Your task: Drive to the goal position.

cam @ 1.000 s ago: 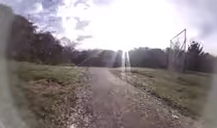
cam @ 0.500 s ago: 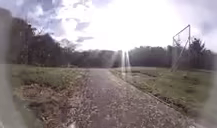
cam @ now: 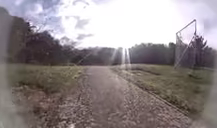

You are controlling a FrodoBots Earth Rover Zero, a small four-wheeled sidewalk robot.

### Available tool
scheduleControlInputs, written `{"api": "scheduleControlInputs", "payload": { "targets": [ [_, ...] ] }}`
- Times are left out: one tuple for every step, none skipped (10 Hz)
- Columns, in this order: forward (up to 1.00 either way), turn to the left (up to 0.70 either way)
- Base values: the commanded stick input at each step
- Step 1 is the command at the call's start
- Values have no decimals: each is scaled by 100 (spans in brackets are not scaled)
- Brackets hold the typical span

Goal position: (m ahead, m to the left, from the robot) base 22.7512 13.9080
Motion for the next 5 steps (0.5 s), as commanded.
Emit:
{"api": "scheduleControlInputs", "payload": {
  "targets": [
    [70,0],
    [70,0],
    [70,0],
    [70,0],
    [70,0]
  ]
}}
